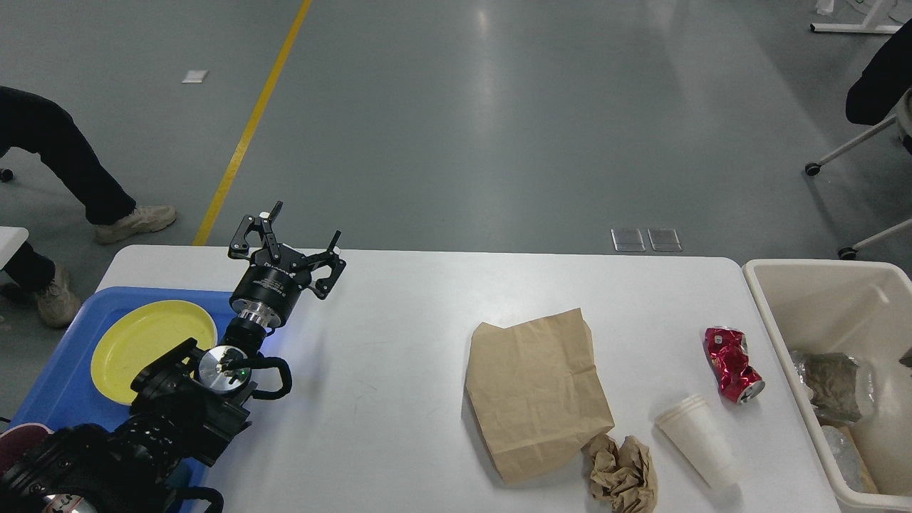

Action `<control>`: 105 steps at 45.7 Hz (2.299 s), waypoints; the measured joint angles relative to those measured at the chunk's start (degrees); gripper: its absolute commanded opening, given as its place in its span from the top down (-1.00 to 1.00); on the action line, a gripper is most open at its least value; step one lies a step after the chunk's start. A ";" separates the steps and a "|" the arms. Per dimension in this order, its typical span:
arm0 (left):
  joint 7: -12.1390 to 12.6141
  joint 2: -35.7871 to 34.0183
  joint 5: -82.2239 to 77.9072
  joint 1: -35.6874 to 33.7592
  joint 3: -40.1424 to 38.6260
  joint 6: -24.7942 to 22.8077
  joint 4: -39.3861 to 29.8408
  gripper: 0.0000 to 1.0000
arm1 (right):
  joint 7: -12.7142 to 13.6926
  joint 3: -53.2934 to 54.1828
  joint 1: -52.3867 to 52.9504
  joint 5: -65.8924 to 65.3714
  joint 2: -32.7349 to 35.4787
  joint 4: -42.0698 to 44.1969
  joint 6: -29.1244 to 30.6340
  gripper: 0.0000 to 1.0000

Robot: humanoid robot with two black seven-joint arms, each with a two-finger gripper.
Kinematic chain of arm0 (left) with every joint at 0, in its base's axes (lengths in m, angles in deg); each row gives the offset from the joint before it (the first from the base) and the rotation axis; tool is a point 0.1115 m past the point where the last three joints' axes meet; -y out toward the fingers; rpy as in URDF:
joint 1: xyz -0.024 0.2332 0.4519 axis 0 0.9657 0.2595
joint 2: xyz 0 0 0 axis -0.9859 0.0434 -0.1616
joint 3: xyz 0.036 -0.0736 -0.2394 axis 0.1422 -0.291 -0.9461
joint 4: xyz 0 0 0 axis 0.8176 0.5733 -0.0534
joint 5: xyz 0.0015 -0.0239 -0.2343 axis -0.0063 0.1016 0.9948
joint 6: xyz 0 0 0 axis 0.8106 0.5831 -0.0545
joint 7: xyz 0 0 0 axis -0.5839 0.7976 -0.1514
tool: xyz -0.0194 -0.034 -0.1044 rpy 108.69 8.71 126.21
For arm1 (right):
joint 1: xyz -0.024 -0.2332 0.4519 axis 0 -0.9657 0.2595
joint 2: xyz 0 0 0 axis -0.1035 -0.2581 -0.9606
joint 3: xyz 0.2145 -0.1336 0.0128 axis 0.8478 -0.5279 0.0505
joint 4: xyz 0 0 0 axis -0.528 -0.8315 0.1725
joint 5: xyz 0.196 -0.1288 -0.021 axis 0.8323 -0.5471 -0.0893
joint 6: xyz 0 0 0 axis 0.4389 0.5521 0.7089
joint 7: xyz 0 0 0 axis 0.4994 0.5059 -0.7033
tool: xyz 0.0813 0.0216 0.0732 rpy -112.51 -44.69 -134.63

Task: Tidy desktop
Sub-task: 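Bring the right gripper back over the brown paper bag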

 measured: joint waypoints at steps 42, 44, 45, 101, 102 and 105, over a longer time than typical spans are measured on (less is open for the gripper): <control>0.00 0.00 0.02 0.00 0.00 0.00 0.00 -0.94 | 0.43 -20.73 52.76 -8.39 -21.29 -21.45 35.02 -1.00; 0.00 0.00 0.02 0.00 0.00 0.00 0.00 -0.94 | 0.50 -20.07 53.37 -8.39 -22.48 -22.10 35.22 -1.00; 0.00 0.00 0.02 0.00 0.00 0.00 0.00 -0.94 | 0.54 -19.66 53.56 -8.38 -23.02 -22.36 35.29 -1.00; 0.00 0.00 0.01 0.00 0.00 0.00 0.00 -0.93 | 0.16 -2.22 22.26 -7.30 -32.63 -4.99 30.99 -1.00; 0.00 0.00 0.01 0.00 0.00 0.00 0.00 -0.94 | 0.18 -2.07 23.15 -7.26 -32.32 -5.48 31.10 -1.00; 0.00 0.00 0.01 0.00 0.00 0.00 0.00 -0.94 | 0.33 -1.69 25.92 -7.27 -30.77 -7.59 31.63 -1.00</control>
